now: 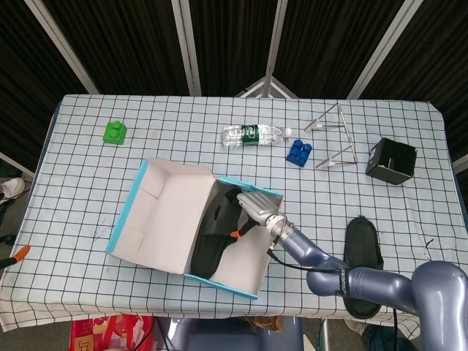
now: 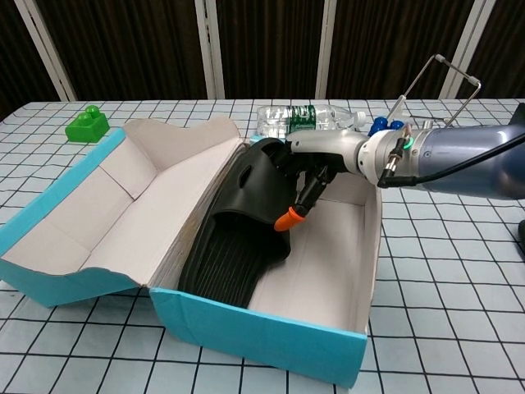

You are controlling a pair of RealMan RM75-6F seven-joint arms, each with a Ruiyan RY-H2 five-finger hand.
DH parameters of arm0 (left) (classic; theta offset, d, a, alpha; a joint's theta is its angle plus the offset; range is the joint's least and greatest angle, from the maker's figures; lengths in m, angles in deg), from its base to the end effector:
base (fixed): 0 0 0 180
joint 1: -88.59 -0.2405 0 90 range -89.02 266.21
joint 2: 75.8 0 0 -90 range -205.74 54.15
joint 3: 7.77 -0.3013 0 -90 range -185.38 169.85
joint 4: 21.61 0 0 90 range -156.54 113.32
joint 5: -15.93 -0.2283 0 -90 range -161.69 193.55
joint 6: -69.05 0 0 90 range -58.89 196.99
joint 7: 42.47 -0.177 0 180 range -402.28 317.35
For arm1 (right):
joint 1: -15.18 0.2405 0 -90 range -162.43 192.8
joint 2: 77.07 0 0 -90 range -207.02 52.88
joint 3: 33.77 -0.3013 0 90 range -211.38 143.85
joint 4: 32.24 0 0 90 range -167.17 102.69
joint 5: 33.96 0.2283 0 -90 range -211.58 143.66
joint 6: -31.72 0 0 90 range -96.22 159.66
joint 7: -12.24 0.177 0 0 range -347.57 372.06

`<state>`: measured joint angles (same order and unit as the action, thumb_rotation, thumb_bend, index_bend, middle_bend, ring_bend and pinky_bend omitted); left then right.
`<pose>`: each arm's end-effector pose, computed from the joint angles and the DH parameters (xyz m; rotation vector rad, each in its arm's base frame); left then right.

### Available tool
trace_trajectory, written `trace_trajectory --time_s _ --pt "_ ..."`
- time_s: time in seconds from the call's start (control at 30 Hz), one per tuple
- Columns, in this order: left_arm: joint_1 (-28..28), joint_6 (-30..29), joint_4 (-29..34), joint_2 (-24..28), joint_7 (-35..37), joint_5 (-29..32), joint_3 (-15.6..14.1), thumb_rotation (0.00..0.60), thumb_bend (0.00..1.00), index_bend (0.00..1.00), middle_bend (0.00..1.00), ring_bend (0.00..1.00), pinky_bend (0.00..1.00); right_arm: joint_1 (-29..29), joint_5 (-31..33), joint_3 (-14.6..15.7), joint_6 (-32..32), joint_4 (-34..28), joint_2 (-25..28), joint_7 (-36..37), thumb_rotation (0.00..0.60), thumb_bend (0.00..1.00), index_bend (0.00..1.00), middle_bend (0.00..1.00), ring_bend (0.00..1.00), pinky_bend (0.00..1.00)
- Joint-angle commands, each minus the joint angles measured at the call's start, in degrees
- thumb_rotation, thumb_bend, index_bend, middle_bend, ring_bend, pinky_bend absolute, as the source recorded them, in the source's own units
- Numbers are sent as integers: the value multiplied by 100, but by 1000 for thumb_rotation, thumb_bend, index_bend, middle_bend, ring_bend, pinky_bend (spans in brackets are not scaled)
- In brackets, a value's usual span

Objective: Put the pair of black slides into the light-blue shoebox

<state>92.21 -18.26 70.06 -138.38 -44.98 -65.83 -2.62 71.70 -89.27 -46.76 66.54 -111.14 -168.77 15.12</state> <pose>-0.3723 0.2195 0.1919 -1.2885 -0.8247 -0.8444 -0.0974 -0.4389 -0.0999 1.9978 -1.4638 0.9798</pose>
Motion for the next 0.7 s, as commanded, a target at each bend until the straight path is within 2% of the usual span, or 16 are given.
trace_trajectory --time_s 0.03,0.33,0.7 --pt "-1 2 2 -1 -7 5 -1 600 87 150 48 0 38 51 10 10 11 122 -115 -64 600 604 605 498 745 567" --pt "3 16 12 -12 -69 24 -2 600 86 150 48 0 39 133 -113 -181 183 555 -465 17 600 604 605 498 745 567" --pt "-4 13 30 -12 -120 34 -7 600 86 150 48 0 38 148 -230 -403 161 917 -578 341 600 605 605 498 745 567"
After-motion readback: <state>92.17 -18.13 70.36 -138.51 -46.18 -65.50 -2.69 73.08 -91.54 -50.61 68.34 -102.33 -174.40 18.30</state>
